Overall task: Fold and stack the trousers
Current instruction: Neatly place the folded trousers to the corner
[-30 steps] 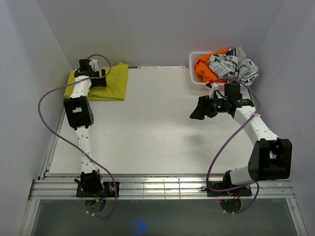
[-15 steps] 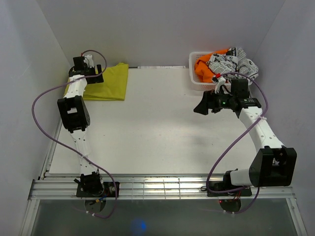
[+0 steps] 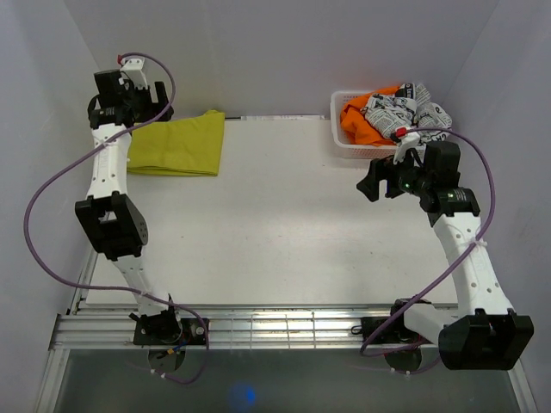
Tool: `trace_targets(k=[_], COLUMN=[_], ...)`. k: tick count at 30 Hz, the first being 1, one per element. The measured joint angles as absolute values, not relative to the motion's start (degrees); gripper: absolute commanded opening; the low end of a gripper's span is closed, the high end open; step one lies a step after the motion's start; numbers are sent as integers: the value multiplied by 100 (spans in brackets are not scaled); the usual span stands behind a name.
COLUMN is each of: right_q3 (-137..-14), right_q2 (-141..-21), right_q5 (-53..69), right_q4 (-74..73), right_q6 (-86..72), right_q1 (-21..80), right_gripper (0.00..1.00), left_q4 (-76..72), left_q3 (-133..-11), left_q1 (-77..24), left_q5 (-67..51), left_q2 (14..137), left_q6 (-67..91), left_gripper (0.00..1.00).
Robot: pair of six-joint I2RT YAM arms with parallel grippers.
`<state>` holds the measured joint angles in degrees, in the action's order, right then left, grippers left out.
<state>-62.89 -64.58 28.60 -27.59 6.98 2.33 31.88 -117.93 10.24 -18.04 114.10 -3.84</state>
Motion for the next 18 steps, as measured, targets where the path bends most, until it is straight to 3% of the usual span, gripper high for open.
trace_targets(k=[10, 18], right_q3=[-5186, -4591], right_q2=[-5266, -4659], right_q5=[2102, 1645], right_q4=[-3332, -3605], right_q6=[1422, 1691], right_q1=[198, 161], right_gripper=[90, 90], left_q4=[4108, 4066], left_q3=[-7561, -5763], left_q1=[1024, 1022], left_q5=[-2460, -2759], left_q2=[8053, 6635], left_q6=[-1122, -1212], left_gripper=[98, 98])
